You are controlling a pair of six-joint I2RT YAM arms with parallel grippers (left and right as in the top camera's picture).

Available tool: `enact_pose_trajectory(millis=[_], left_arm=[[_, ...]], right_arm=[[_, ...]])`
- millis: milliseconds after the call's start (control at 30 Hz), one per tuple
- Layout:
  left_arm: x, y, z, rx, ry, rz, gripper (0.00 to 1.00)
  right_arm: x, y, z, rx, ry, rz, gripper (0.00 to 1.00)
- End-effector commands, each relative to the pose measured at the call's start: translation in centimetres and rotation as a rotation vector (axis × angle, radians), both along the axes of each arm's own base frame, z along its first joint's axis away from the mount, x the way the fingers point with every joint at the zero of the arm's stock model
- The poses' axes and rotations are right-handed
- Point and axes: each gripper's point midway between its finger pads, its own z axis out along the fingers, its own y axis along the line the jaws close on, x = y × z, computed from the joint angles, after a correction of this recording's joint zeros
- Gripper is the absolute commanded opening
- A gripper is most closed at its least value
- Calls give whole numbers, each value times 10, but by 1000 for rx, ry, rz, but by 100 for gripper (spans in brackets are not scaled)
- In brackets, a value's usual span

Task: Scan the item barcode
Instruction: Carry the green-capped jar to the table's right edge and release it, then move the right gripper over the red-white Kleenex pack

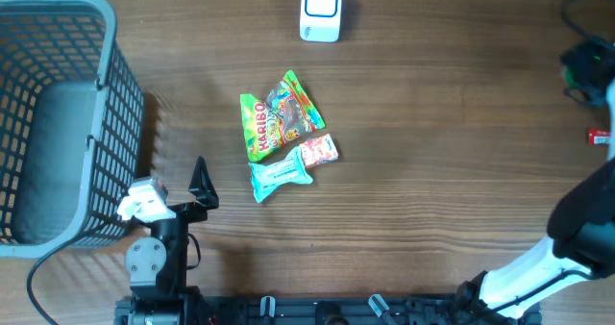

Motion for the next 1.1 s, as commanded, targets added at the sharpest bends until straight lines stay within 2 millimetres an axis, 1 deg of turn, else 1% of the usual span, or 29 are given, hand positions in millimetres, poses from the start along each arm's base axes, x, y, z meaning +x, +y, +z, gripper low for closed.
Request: enact_pose_trajectory(millis=[0, 67, 167, 233, 267, 300, 333, 367, 433, 500, 533, 567, 600, 633, 667, 700, 733, 800, 833, 867, 900, 967, 1000, 1067], left_arm=[[0, 0, -1, 1, -3, -2, 100], [0, 0, -1, 1, -3, -2, 100], [0, 0, -1, 1, -3, -2, 100], [0, 0, -1, 1, -3, -2, 100], [0, 0, -1, 1, -3, -2, 100], [0, 0, -1, 1, -3, -2, 100], [0, 0, -1, 1, -3, -2, 100], [0, 0, -1, 1, -3, -2, 100], [0, 0, -1, 1, -3, -2, 100], [0, 0, -1, 1, -3, -2, 100], [0, 0, -1, 1, -3, -2, 100], [0, 0, -1, 1, -3, -2, 100], [0, 0, -1, 1, -3, -2, 100], [0, 0, -1, 1, -3, -2, 100], [0, 0, -1, 1, -3, -2, 100], [0, 0, -1, 1, -3, -2, 100], [0, 0, -1, 1, -3, -2, 100], [0, 0, -1, 1, -3, -2, 100], [0, 0, -1, 1, -3, -2, 100], [0, 0, -1, 1, -3, -2, 100], [0, 0, -1, 1, -3, -2, 100], [0, 0, -1, 1, -3, -2, 100], [0, 0, -1, 1, -3, -2, 100], [0, 0, -1, 1, -3, -2, 100]], right_arm=[[-9, -11, -37, 124, 34, -66, 68], [-20, -18, -61, 162, 89, -97, 68], [-34, -23, -91, 205, 158, -122, 68], [-38, -26, -101, 217, 175, -133, 69], [-39, -28, -104, 220, 179, -139, 71], [-39, -32, -105, 217, 172, -145, 78], [-38, -35, -104, 207, 163, -146, 88], [-37, -39, -101, 193, 154, -136, 100], [-34, -49, -87, 156, 141, -95, 100], [-29, -57, -62, 134, 120, -98, 100], [-26, -59, -46, 127, 102, -102, 100], [-21, -60, -25, 120, 74, -95, 100], [-13, -56, 2, 126, 27, -72, 100], [-6, -47, 25, 144, -15, -39, 100], [-3, -36, 43, 170, -46, -8, 100], [0, -11, 75, 228, -97, 51, 100], [-2, 12, 97, 281, -129, 99, 100], [-4, 53, 123, 338, -161, 181, 100], [-5, 76, 132, 350, -157, 225, 100], [-7, 96, 137, 354, -141, 263, 100], [-8, 124, 138, 358, -109, 335, 99], [-12, 171, 133, 381, -40, 451, 100], [-14, 203, 128, 393, 6, 531, 100], [-12, 269, 118, 364, 51, 760, 100]])
